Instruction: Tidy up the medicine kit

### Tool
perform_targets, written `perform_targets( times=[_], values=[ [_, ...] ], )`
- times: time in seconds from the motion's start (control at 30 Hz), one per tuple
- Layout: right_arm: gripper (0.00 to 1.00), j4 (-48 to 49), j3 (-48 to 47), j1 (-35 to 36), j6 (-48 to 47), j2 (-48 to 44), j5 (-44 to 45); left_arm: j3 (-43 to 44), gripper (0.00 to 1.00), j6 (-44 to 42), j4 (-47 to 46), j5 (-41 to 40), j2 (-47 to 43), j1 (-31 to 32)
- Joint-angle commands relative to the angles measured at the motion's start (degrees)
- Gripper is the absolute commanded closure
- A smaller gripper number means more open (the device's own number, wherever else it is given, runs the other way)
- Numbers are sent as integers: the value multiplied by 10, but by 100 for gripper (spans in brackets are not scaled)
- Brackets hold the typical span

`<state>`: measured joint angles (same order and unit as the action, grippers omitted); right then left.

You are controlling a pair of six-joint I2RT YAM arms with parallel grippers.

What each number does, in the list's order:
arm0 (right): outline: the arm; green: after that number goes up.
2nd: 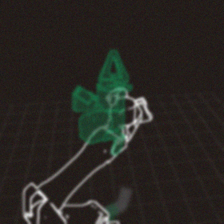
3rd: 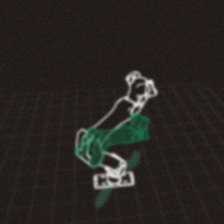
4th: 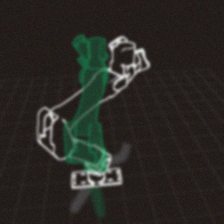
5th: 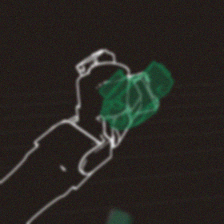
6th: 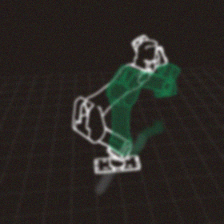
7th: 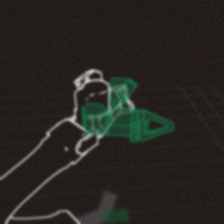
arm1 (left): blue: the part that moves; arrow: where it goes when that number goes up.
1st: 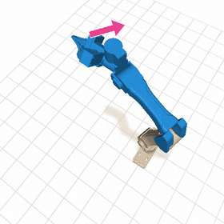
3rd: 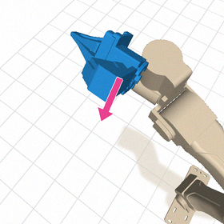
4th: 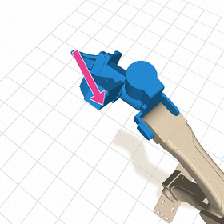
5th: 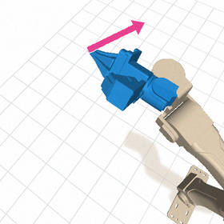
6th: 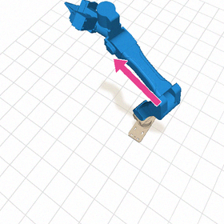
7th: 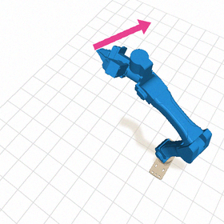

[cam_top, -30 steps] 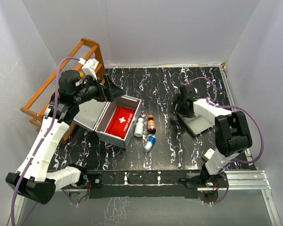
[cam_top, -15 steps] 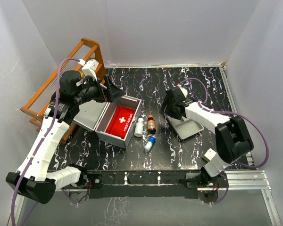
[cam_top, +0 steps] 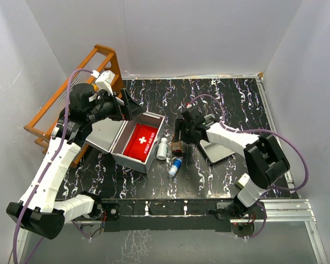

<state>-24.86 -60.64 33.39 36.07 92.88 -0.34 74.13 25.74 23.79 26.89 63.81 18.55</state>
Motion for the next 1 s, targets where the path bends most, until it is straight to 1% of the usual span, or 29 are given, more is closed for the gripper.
perform_targets(
  times=[0.0, 0.17, 0.27, 0.4, 0.47, 0.53, 0.67, 0.8, 0.97],
  values=[
    [35, 24, -22, 1, -25, 27, -22, -6, 1, 1, 0, 1, -14, -1],
    [38, 24, -24, 7, -40, 57, -38, -11, 1, 3, -2, 3, -16, -1],
    [43, 29, -28, 8, -42, 65, -46, -12, 1, 3, -1, 4, -17, -1],
    [59, 29, -36, 8, -46, 73, -37, -12, 1, 4, -2, 1, -17, -1],
    [64, 31, -38, 8, -51, 79, -27, -11, 1, 3, -2, -1, -17, -1],
    [65, 30, -40, 8, -55, 73, -11, -9, 1, 1, 2, -3, -16, -1],
    [67, 20, -54, 5, -75, 30, 17, -8, 1, 0, 6, -2, -20, 0],
    [68, 6, -65, -15, -95, -2, 4, -13, 1, -1, 7, 7, -28, -1],
    [68, 1, -48, -61, -123, -51, -7, -10, 1, -33, -5, 77, -38, 0]
  ],
)
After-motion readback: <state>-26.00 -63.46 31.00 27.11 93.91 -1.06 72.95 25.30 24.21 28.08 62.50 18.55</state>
